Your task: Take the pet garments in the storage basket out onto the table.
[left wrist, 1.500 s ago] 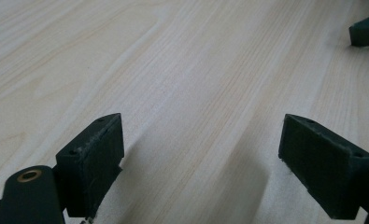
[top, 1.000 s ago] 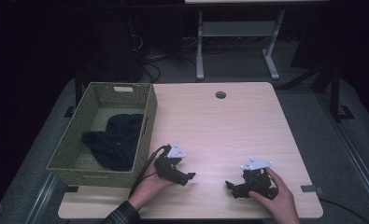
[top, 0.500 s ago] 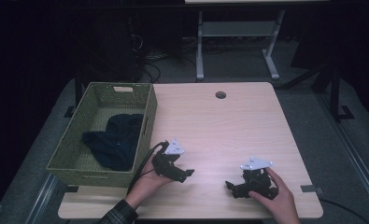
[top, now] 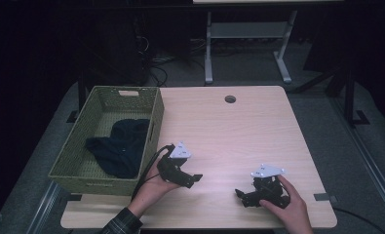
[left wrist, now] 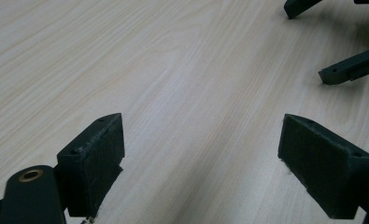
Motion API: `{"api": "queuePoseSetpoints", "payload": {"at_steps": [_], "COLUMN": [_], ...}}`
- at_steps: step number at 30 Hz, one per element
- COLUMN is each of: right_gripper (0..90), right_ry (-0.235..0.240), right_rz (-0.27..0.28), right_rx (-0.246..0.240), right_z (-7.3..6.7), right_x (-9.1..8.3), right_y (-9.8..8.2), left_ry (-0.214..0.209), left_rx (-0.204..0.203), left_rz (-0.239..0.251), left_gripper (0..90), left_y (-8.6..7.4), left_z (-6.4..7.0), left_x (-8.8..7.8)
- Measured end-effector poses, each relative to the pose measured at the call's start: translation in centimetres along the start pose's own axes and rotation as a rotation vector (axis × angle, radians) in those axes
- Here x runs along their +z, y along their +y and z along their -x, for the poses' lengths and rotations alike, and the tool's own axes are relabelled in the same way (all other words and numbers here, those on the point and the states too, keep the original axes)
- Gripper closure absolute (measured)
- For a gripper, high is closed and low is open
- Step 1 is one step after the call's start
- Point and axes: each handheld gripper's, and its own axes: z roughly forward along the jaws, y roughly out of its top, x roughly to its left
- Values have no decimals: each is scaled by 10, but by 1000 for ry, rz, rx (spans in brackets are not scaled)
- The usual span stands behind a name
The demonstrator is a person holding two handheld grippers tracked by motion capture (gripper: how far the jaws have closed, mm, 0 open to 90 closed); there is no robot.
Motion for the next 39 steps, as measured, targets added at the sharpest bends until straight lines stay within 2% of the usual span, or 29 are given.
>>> {"api": "queuePoseSetpoints", "payload": {"at_steps": [7,11,19,39], "right_gripper": [0,0,0,0], "right_ry": [0,0,0,2], "right_rz": [0,-1,1,0], "right_rx": [2,4,0,3], "right_z": [0,0,0,0], "right_x": [0,0,0,0], "right_y": [0,0,0,0], "left_ry": [-1,-11,-14,-6], "left_rx": [-1,-18,-2,-2], "left_rz": [10,27,27,52], "left_gripper": [142,142,142,142], "left_y": [3,6,11,27], "left_z": [0,0,0,-3], "left_x": [-2,-3,-6,-17]}}
